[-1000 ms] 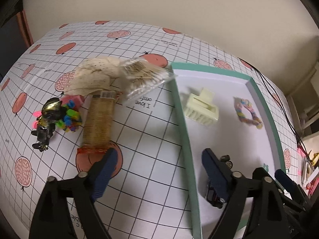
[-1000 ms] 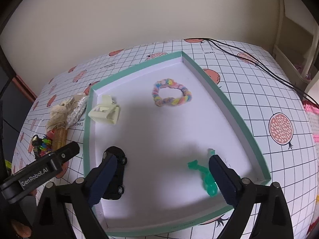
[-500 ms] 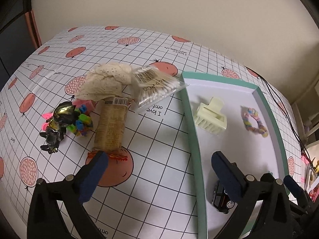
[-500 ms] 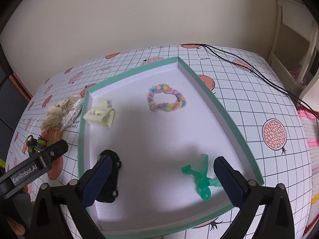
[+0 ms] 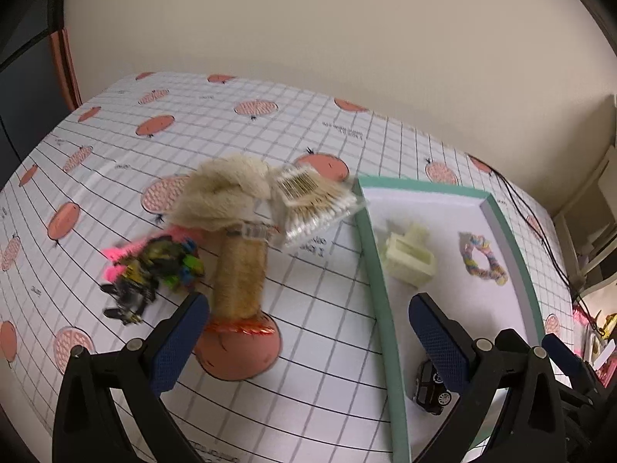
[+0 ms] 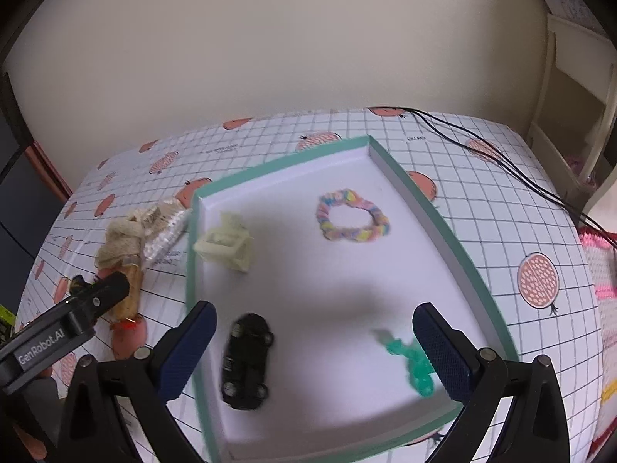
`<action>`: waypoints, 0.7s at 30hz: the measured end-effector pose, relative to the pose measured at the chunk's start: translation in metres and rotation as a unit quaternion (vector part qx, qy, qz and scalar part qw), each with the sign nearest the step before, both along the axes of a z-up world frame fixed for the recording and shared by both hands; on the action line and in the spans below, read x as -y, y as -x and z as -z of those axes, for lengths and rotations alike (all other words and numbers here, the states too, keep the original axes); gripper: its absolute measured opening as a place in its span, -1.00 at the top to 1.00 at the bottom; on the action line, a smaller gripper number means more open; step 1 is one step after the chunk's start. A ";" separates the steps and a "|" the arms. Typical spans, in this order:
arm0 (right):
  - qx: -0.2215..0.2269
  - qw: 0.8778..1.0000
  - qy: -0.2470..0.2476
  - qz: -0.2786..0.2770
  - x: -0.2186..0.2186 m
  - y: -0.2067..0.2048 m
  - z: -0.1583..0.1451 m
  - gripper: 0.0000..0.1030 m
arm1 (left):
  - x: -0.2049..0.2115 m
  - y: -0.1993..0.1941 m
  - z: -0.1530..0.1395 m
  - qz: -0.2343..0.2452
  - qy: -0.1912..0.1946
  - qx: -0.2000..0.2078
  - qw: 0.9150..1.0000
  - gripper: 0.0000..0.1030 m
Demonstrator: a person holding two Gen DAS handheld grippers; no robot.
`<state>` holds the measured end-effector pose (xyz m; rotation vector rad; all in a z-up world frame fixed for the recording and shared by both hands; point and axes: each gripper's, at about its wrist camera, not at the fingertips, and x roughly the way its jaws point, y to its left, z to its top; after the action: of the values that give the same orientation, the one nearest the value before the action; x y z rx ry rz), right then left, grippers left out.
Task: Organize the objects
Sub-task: 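Move both tools back toward the remaining pile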
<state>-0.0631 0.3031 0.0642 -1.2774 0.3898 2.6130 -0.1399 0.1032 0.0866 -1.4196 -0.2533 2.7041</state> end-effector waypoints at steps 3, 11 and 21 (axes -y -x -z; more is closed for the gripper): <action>-0.012 1.000 0.003 -0.009 0.012 0.005 -0.005 -0.98 | 0.013 0.000 -0.006 -0.006 -0.005 -0.008 1.000 -1.00; -0.033 0.998 0.019 -0.039 0.059 0.025 -0.013 -0.87 | 0.063 0.007 -0.009 -0.036 -0.014 -0.002 0.999 -1.00; -0.021 0.995 0.042 -0.085 0.118 0.051 0.001 -0.83 | 0.130 0.013 0.007 -0.080 -0.010 0.027 0.996 -1.00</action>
<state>-0.1140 0.1848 0.0633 -1.3378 0.4180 2.7972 -0.1526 -0.0270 0.0799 -1.5304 -0.4136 2.7800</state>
